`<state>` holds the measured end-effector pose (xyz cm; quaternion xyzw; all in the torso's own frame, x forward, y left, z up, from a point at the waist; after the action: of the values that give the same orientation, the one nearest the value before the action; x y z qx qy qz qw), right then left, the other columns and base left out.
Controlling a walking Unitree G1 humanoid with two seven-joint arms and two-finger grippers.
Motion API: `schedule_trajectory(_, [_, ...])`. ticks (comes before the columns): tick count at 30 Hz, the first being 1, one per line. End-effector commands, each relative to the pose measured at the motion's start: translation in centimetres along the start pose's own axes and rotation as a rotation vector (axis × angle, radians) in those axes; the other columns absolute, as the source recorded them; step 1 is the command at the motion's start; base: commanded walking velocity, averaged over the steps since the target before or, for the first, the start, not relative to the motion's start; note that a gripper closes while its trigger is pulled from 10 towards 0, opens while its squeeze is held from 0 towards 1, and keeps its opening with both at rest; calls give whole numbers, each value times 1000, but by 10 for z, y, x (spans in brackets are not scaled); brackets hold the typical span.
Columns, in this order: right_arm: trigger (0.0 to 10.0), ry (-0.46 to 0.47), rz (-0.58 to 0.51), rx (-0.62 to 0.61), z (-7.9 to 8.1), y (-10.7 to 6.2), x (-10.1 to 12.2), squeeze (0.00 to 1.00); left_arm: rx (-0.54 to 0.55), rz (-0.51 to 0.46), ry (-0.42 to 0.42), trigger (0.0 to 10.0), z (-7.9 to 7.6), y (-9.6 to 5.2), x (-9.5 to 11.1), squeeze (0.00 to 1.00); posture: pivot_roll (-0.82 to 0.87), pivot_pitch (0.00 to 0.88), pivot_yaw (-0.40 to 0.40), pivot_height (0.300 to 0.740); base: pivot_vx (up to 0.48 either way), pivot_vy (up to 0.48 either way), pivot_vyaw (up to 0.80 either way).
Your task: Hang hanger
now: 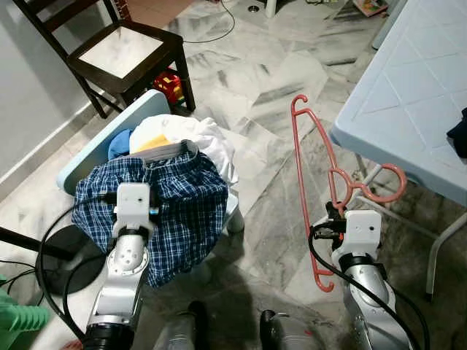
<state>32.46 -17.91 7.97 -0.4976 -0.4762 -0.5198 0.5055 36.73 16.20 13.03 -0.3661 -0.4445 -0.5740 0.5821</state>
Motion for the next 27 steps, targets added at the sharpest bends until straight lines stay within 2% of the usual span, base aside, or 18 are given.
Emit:
schedule_trajectory(1, [10000,1,11,1,-1,-2,-3,0,-36,-40,-48,10000,-8,1,12,1000,-61,273,7,740,0,0,0])
schedule_trajectory(7, [10000,-2,10,-2,-2,-3,-3,0,-71,-46,-151,10000,-28,14,33,1000,-68,271,9,740,0,0,0])
schedule_trajectory(10, [10000,-2,9,-4,-2,-3,-3,0,-93,31,-216,10000,-45,19,27,1000,-69,270,10,740,0,0,0])
schedule_trajectory(11, [10000,-2,9,-4,-2,-3,-3,0,-109,90,-255,10000,-54,20,20,1000,-69,270,10,740,0,0,0])
schedule_trajectory(13, [10000,-3,8,-3,-2,-3,-2,0,-112,150,-298,10000,-62,20,12,1000,-79,270,14,740,0,0,0])
schedule_trajectory(16, [10000,-5,9,-3,-1,-5,-3,0,-127,270,-390,10000,-81,15,-3,1000,-88,274,13,740,0,0,0])
schedule_trajectory(20, [10000,-9,12,-7,-3,-7,-4,0,-148,293,-394,10000,-91,11,-5,1000,-94,277,13,740,0,0,0])
schedule_trajectory(25, [10000,-10,13,-8,-3,-8,-4,0,-129,307,-381,10000,-87,13,-10,1000,-94,279,15,740,0,0,0])
schedule_trajectory(26, [10000,-10,14,-9,-3,-8,-5,0,-122,310,-375,10000,-85,15,-13,765,-94,280,16,740,0,0,0])
schedule_trajectory(27, [10000,-10,14,-9,-3,-8,-5,0,-122,310,-375,10000,-85,15,-13,765,-94,280,16,740,0,0,0])
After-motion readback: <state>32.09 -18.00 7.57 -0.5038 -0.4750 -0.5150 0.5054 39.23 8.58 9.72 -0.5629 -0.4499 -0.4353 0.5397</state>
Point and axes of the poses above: a point about 5 cm out from each wrist's last joint towards the gripper, its own y axis pointing out of the wrist towards the gripper, its own x axis along the axis of the wrist's last joint, z = x × y, the point moved 6 cm from there along y, pointing out of the wrist towards the gripper, and after that the axes turned 8 degrees about y, right-handed, at the moved point
